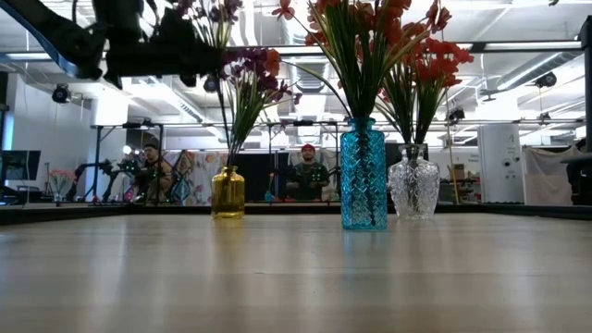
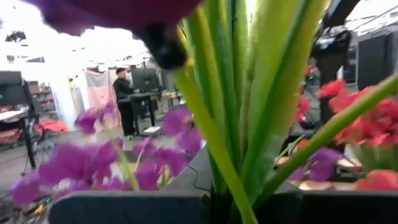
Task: Sort flowers into vase by color
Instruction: Put the violet flowers into the yellow vase
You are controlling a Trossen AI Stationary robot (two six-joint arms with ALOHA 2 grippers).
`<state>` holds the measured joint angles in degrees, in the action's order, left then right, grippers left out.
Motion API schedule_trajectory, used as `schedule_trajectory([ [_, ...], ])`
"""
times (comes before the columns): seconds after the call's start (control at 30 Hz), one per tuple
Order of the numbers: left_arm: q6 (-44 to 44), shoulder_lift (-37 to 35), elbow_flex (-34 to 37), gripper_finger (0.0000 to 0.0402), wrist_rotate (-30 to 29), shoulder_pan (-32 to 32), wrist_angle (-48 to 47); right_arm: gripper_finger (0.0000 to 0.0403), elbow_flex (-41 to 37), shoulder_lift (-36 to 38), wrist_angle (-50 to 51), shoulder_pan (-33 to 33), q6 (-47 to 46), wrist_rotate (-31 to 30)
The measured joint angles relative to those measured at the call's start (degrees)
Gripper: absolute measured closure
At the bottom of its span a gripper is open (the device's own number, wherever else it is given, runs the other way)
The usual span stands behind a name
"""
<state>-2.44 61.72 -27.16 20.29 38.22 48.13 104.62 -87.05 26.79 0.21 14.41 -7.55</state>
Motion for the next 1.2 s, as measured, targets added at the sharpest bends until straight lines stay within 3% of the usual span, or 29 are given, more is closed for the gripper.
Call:
schedule_trajectory([
  [0.33,0.2,6.23,-0.59,0.0401,-0.2,1.34,2.99,0.0159,0.0,-0.02,0.02,-0.11,0.57,-0.04],
  [1.2,-0.09,11.53,-0.44,0.0401,-0.31,2.03,-1.15,0.0153,0.0,-0.02,0.13,-0.13,0.09,-0.07],
])
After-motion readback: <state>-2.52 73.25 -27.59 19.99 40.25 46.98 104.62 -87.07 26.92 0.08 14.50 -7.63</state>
